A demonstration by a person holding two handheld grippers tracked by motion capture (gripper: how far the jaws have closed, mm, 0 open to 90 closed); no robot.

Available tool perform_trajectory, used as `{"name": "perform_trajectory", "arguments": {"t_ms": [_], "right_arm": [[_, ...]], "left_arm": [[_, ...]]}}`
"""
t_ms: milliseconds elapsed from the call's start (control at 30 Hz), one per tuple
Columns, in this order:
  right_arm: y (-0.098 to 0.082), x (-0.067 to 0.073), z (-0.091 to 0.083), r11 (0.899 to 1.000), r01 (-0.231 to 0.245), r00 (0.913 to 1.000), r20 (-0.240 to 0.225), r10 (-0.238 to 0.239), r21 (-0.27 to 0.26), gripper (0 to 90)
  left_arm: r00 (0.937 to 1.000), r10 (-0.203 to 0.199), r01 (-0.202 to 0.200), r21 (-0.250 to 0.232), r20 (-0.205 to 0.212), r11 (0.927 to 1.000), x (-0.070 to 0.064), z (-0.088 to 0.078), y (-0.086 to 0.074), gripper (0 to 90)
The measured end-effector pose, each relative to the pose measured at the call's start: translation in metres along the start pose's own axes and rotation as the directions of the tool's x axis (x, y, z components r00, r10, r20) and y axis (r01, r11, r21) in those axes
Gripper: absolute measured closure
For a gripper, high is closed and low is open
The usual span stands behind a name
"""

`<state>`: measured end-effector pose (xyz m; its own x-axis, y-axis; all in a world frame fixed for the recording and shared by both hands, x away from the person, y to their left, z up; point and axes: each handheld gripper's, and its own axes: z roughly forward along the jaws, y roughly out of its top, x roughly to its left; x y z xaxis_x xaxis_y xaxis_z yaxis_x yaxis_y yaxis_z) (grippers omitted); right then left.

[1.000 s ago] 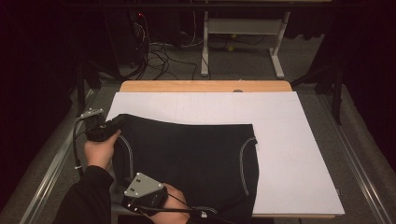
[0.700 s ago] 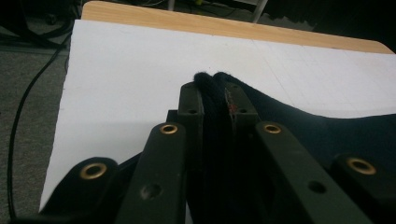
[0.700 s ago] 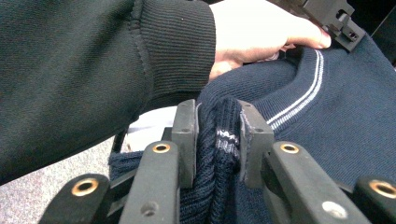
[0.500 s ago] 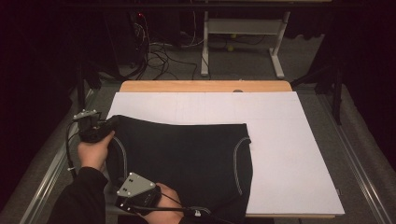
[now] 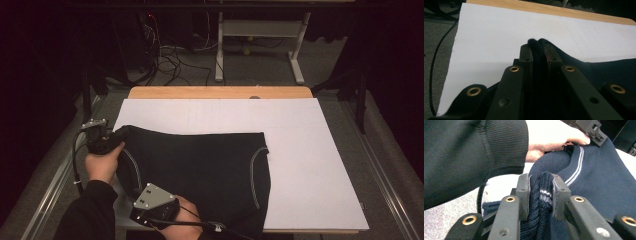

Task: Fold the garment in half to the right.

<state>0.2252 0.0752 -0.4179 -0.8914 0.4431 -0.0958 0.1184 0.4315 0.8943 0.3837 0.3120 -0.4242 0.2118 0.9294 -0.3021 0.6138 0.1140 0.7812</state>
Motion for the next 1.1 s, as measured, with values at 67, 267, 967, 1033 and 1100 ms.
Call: {"name": "perform_trajectory", "arguments": {"t_ms": [67, 267, 967, 1033, 1100], "right_arm": [[-0.001, -0.002, -0.004, 1.000, -0.003, 1.0000, 0.007, 0.003, -0.004, 73.0], [-0.007, -0.011, -0.020, 1.000, -0.015, 0.9993, 0.034, 0.016, -0.023, 72.9], [-0.063, -0.055, -0.094, 0.997, -0.066, 0.9860, 0.150, 0.073, -0.048, 72.3], [-0.068, -0.058, -0.101, 0.996, -0.072, 0.9833, 0.163, 0.080, -0.054, 72.2], [-0.074, -0.061, -0.108, 0.995, -0.080, 0.9802, 0.176, 0.090, -0.059, 72.1]], "left_arm": [[1.0000, 0.002, -0.002, 0.002, 0.004, 1.0000, -0.004, 0.001, 0.001, 75.9], [0.9993, 0.035, -0.035, 0.021, 0.014, 0.9992, -0.020, 0.008, 0.006, 75.6], [0.9881, 0.134, -0.138, 0.042, 0.075, 0.9896, -0.118, 0.057, 0.020, 75.2], [0.9854, 0.150, -0.154, 0.047, 0.080, 0.9869, -0.129, 0.062, 0.021, 75.2], [0.9834, 0.162, -0.166, 0.049, 0.082, 0.9848, -0.139, 0.067, 0.023, 75.1]]}}
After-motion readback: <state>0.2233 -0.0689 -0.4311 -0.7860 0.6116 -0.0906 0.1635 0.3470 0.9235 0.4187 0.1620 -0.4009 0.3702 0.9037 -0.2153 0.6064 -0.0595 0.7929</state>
